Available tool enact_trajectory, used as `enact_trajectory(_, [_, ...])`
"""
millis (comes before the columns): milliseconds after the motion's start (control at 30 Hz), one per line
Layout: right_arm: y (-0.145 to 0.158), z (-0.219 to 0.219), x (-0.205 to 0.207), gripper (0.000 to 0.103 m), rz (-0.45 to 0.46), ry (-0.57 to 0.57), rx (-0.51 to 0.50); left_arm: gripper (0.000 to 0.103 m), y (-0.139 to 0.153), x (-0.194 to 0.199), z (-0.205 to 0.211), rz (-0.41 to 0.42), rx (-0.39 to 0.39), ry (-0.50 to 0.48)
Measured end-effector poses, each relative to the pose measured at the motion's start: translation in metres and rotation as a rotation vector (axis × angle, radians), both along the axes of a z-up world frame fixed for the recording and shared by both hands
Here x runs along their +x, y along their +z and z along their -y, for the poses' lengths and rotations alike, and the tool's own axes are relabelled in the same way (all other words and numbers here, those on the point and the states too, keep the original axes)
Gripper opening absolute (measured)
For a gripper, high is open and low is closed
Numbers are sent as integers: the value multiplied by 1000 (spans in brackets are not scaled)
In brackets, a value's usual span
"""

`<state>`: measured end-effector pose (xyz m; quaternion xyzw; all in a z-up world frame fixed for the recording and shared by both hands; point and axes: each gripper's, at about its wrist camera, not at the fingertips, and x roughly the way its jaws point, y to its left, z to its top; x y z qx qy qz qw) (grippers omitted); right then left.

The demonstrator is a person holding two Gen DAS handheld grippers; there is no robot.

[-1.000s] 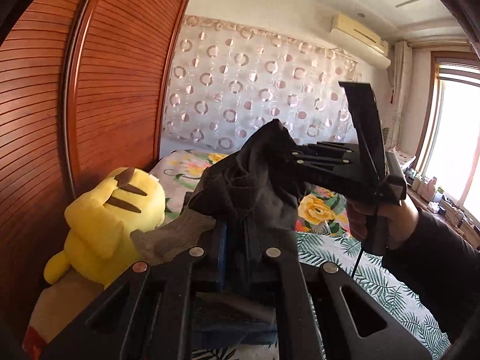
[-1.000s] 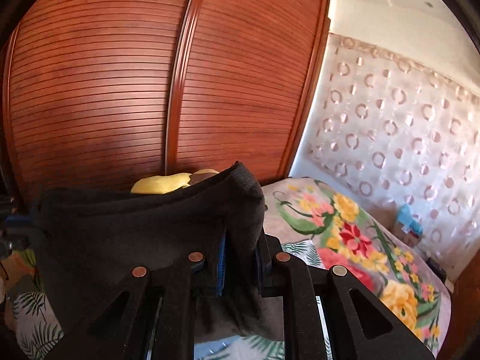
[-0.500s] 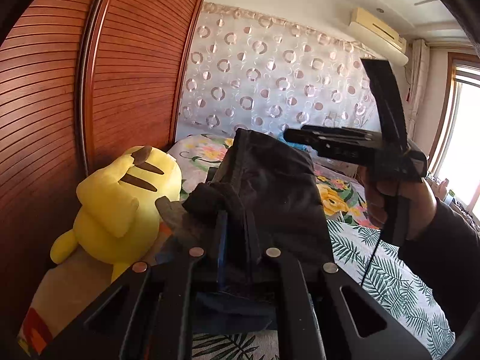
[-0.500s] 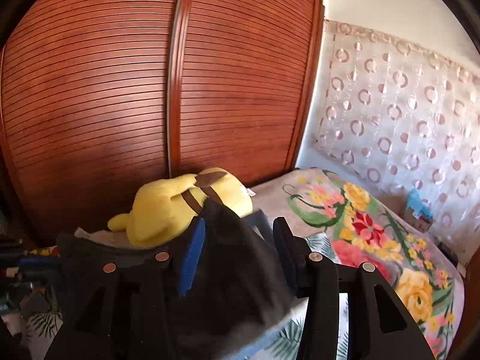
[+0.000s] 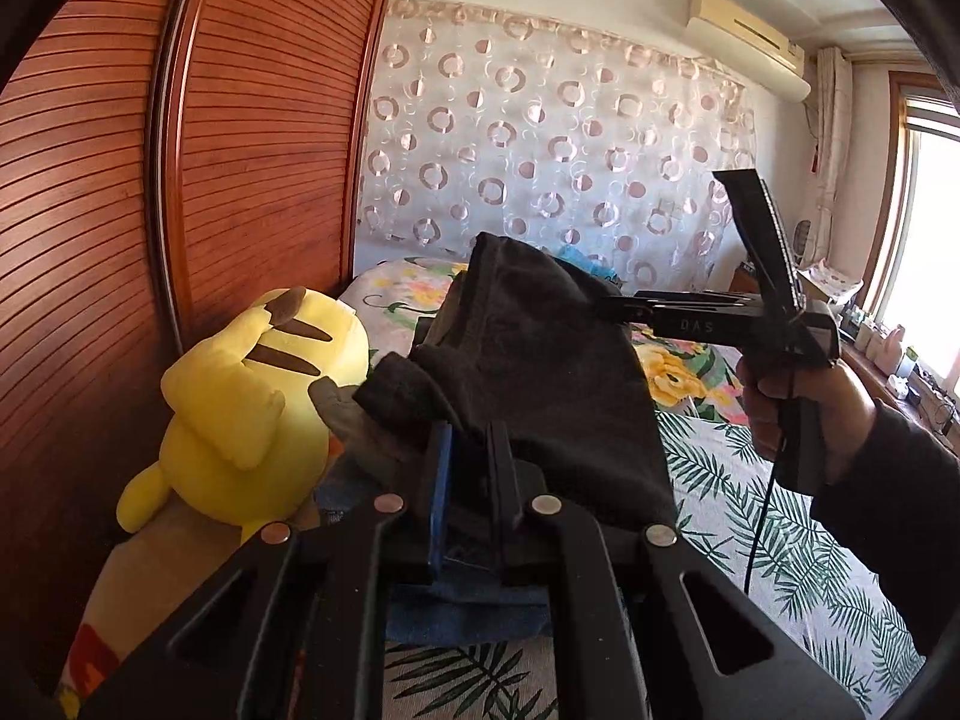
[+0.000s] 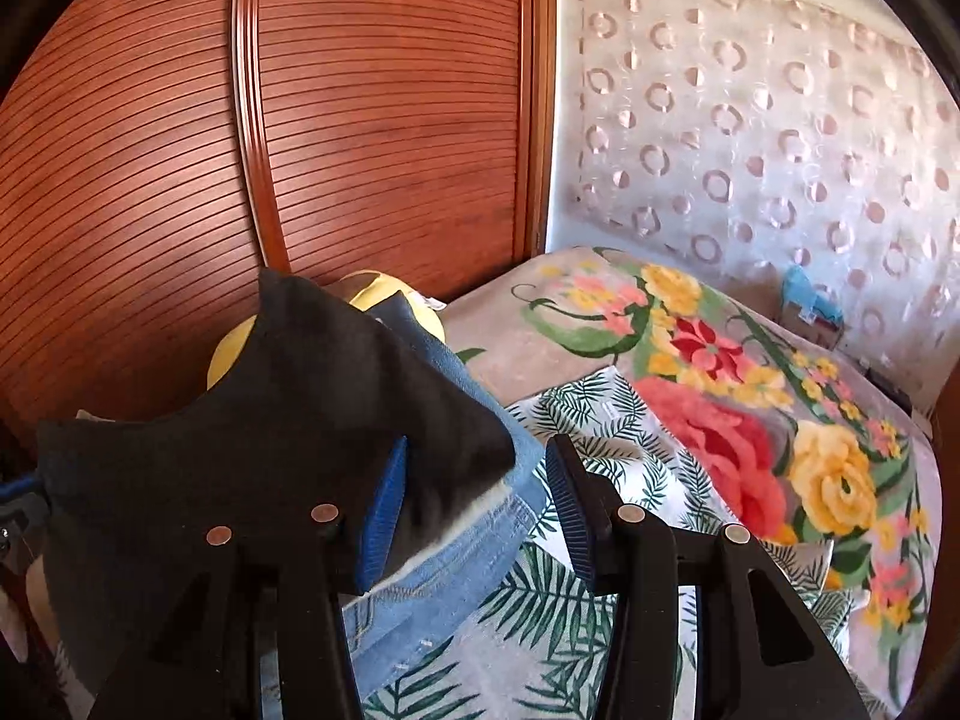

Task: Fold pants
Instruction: 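Lift the folded shorts with both grippers and carry them onto the jeans stack, then lower the shorts onto the jeans and open both grippers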

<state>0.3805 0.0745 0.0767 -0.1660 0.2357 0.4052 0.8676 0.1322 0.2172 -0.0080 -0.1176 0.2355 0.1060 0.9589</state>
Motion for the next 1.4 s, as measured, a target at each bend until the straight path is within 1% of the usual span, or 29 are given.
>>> enact_trajectory(133, [3,9,-24,49,6,-6,28,11,5,-8,7,-1,16,-9])
enact_trajectory(200, [3,20,-41,49,8,-6,47,11,7,-13,12,-4,32,-13])
enact_trajectory(367, [-1,51,-77,49,5,-19,77,11,10,-20,21,-15,45,-26])
enact_trajectory(433, [0,66,-95,49,9,-30,85,14,10,-22,26,-24,53,-37])
enact_trajectory(533, [1,88,-118,49,10,-51,97,23,9,-23,34,-35,63,-58])
enact_trajectory(567, [1,95,-125,49,10,-58,103,28,9,-23,37,-40,65,-67])
enact_trajectory(600, [1,103,-132,49,9,-65,109,38,8,-23,40,-44,65,-74])
enact_trajectory(667, [0,118,-147,49,6,-81,120,47,6,-24,46,-41,63,-95])
enact_trajectory(700, [0,123,-154,49,5,-88,121,49,5,-24,50,-47,67,-103])
enact_trajectory(733, [-1,129,-161,49,8,-98,124,54,4,-23,54,-60,74,-113])
enact_trajectory(767, [-2,133,-166,49,9,-106,124,72,2,-21,58,-77,81,-131])
enact_trajectory(800, [-2,136,-171,49,9,-113,123,85,-2,-19,63,-90,82,-162])
enact_trajectory(967, [-5,154,-194,49,8,-145,136,87,-12,-15,84,-121,116,-214])
enact_trajectory(1200, [-13,180,-221,49,-5,-200,152,87,-18,-13,102,-123,82,-264])
enact_trajectory(1400, [-19,202,-248,49,-13,-268,150,87,-18,-16,126,-121,85,-301])
